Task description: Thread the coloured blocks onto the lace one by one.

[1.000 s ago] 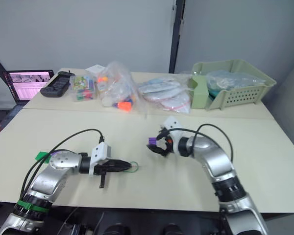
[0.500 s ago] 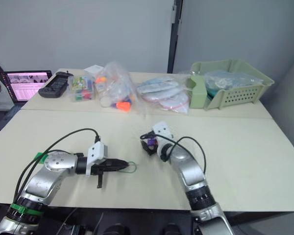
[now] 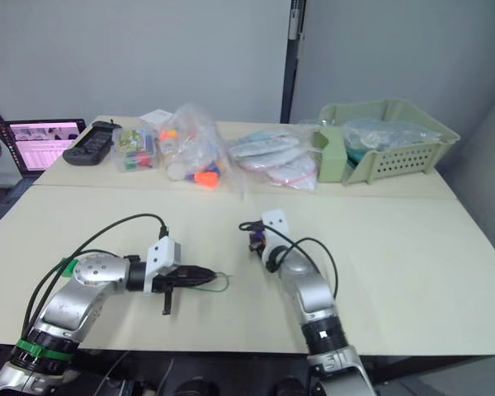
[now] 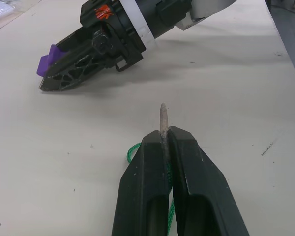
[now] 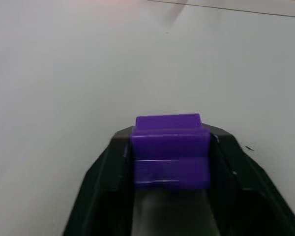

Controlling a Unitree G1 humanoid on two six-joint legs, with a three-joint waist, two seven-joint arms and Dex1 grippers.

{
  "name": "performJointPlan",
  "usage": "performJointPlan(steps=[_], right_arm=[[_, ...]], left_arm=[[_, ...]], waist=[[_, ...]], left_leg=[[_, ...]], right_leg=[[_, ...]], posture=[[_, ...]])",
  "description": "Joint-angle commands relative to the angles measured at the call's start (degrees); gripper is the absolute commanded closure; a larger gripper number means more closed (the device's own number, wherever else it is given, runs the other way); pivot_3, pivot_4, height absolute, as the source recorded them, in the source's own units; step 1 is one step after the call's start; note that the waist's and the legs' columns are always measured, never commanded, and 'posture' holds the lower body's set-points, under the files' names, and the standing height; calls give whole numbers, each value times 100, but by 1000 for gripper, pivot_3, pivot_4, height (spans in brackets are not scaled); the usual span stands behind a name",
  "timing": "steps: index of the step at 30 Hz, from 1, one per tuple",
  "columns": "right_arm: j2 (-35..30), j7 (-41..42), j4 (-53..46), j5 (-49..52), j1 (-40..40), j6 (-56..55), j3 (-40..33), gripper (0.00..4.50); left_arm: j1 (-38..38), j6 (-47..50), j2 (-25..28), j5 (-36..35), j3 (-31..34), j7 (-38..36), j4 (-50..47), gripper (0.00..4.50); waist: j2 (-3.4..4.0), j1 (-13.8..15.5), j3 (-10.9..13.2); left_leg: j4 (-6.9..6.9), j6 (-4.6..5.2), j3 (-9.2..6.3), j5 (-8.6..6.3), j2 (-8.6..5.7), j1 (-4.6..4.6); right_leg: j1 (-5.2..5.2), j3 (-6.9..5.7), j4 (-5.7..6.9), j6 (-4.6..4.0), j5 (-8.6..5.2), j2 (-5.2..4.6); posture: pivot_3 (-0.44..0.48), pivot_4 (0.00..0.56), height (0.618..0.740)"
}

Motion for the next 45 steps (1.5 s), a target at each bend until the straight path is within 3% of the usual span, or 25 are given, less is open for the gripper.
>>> performJointPlan(steps=[1, 12, 16, 25, 27, 33, 34, 41, 44, 45], right_arm=[[-71, 68, -571, 143, 94, 96, -128, 3301], [-873, 112, -3275, 359, 1831, 1107, -517, 3301], [-740, -195, -4031, 302, 2489, 1500, -541, 3301], [-365, -771, -4646, 183, 3149, 1732, -600, 3301], [-385, -756, -4641, 228, 3140, 1817, -613, 2257], [-545, -579, -4880, 434, 3078, 2071, -712, 206], [-628, -513, -4940, 459, 3076, 2068, -775, 45], [-2310, 1101, -5126, 1395, 2502, 1888, -1764, 45], [-3545, 2296, -4840, 1696, 2312, 1761, -1741, 45], [-4404, 3105, -4559, 1529, 2358, 1360, -1507, 45]], left_arm=[[-125, -118, -60, -113, 21, -28, -81, 4500], [-847, -452, -743, -52, -456, -424, 808, 4500], [-1240, -693, -1042, 31, -683, -707, 1358, 4500], [-1773, -1105, -1393, 143, -881, -1075, 2187, 4500], [-1835, -1174, -1441, 176, -882, -1107, 2311, 4500], [-1882, -1305, -1511, 229, -850, -1139, 2480, 4500], [-1871, -1313, -1512, 231, -845, -1133, 2481, 4500], [-1737, -1337, -1517, 223, -805, -1011, 2387, 4500], [-1708, -1342, -1557, 234, -808, -940, 2348, 4500], [-1706, -1341, -1597, 271, -816, -845, 2339, 4500]], waist=[[0, 3, 0], [0, 42, 0], [0, 34, 0], [0, 28, 0], [-1, 31, -1], [-1, 32, -1], [-1, 33, 0], [-1, 43, 0], [2, 41, 1], [3, 45, 1]], left_leg=[[0, 0, 0, 0, 0, 0], [-1, 0, -2, 0, -4, -3], [0, 0, -3, 0, -5, -3], [2, 0, -4, 0, -4, -4], [3, 0, -4, 0, -4, -6], [2, 0, -5, 0, -4, -7], [2, 0, -5, 0, -4, -7], [6, 1, -6, 0, -10, -6], [2, 1, -10, 0, -7, -5], [1, 1, -10, 0, -10, -7]], right_leg=[[0, 0, 0, 0, 0, 0], [2, 0, -7, 1, -1, 1], [5, 0, -12, 2, -1, 3], [7, 4, -24, 3, -2, 6], [8, 4, -27, 3, -2, 6], [9, 4, -30, 3, -2, 6], [9, 4, -30, 3, -2, 6], [18, 3, -37, 7, 0, 1], [17, 3, -37, 7, 0, 7], [17, 4, -39, 7, 0, 5]], posture=[[0, 150, 732], [0, 150, 732], [0, 150, 732], [0, 150, 732], [0, 150, 732], [0, 150, 732], [0, 150, 732], [0, 150, 732], [0, 150, 732], [0, 150, 732]])
